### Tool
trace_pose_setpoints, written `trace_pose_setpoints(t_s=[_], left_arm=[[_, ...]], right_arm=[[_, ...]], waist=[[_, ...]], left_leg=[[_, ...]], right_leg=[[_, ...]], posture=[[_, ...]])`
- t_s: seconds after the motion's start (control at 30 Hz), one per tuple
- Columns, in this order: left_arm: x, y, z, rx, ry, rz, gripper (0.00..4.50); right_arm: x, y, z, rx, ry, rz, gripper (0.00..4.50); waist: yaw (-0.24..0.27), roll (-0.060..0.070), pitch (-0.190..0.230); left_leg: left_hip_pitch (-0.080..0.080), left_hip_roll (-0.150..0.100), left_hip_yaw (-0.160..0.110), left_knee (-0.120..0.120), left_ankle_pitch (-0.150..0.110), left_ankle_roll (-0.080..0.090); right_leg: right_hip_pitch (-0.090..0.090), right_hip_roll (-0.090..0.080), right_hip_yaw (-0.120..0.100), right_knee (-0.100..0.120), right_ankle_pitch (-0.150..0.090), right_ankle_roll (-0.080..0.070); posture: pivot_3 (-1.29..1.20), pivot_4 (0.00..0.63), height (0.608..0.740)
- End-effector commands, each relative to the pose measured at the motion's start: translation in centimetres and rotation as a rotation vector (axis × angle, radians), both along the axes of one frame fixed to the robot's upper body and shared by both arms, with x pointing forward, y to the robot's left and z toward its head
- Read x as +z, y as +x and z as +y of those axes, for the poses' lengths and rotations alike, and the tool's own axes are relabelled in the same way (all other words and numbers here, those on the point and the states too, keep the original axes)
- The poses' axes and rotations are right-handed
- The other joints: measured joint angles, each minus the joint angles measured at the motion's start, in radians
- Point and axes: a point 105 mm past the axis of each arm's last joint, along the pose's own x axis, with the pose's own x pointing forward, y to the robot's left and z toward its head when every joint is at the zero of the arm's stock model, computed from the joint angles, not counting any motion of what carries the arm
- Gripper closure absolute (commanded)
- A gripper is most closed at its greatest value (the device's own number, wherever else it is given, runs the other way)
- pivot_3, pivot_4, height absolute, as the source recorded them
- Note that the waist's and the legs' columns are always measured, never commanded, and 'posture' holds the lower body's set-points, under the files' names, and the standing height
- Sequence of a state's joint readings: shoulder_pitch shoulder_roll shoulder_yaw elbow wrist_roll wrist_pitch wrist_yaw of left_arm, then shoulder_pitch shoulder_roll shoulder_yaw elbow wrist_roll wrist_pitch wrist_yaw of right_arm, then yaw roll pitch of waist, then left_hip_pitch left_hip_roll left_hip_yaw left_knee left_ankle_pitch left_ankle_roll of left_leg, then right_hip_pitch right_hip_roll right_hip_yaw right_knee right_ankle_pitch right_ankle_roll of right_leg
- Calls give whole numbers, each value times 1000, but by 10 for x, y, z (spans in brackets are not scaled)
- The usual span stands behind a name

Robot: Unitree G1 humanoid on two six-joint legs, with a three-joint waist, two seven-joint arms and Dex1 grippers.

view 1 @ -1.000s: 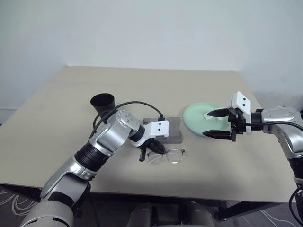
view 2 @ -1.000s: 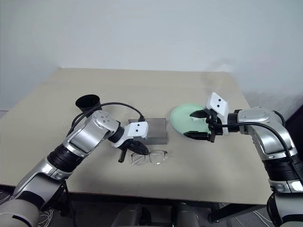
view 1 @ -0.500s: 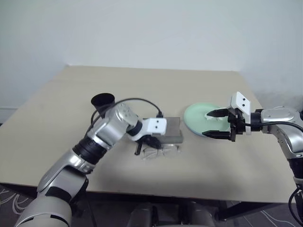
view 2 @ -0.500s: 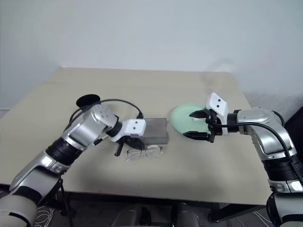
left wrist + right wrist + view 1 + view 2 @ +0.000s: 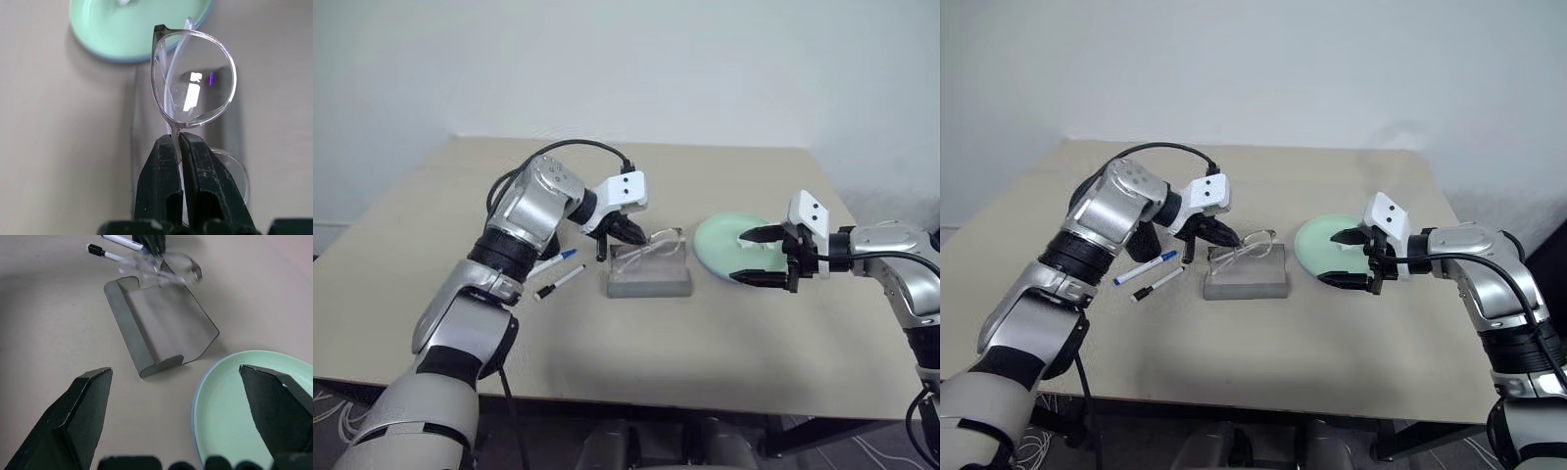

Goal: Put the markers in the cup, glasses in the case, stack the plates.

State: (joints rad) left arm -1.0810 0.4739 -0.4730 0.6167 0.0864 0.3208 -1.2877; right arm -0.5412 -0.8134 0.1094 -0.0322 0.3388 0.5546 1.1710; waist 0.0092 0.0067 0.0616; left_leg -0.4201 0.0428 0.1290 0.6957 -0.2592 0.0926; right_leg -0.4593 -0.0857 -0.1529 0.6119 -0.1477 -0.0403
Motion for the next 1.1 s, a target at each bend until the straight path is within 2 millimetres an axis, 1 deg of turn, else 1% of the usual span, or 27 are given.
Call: trace_pose_setpoints(t_s=[0.03,0.17,0.27,0.37,0.5,0.7,0.9,1.0,1.1], left_arm=[[-10,10,-3,27,28,-71,4378],[-26,13,-8,46,29,-85,4378],[-31,17,-9,64,29,-99,4378],[-37,16,-12,67,30,-98,4378],[-42,9,-17,44,34,-71,4378],[-50,-8,-22,-20,50,-12,4378],[-48,-20,-24,-32,43,60,4378],[-41,-20,-22,-19,37,76,3796],[-22,-15,-23,-7,-2,55,2845]], right_arm=[[16,3,3,7,6,-68,0],[16,2,3,4,7,-69,0],[16,2,3,3,8,-69,0],[16,1,3,2,9,-70,0],[16,1,4,2,9,-71,0],[15,1,6,6,14,-72,0],[15,1,6,4,15,-72,0],[14,1,6,5,16,-72,0],[14,1,7,6,16,-72,0]], waist=[[0,0,0],[0,0,0],[0,0,0],[0,0,0],[0,0,0],[0,0,0],[0,0,0],[0,0,0],[0,0,0]], left_leg=[[-1,0,0,1,0,0],[-8,0,0,5,-1,2],[-8,0,0,7,-1,2],[-8,0,0,8,-2,3],[-8,0,0,9,-2,4],[-8,0,0,10,-2,4],[-8,0,0,11,-2,4],[-8,0,0,11,-2,4],[-8,0,0,12,-2,4]], right_leg=[[-1,0,0,0,1,1],[-6,0,0,2,2,3],[-7,0,1,4,2,3],[-6,-1,0,4,2,3],[-6,-1,0,4,2,3],[-5,-1,0,4,2,3],[-6,-1,0,6,2,3],[-6,-1,0,7,2,3],[-6,-1,1,8,2,3]], posture=[[0,0,732],[0,0,732],[0,0,732],[0,0,732],[0,0,732],[0,0,732],[0,0,732],[0,0,732],[0,0,732]])
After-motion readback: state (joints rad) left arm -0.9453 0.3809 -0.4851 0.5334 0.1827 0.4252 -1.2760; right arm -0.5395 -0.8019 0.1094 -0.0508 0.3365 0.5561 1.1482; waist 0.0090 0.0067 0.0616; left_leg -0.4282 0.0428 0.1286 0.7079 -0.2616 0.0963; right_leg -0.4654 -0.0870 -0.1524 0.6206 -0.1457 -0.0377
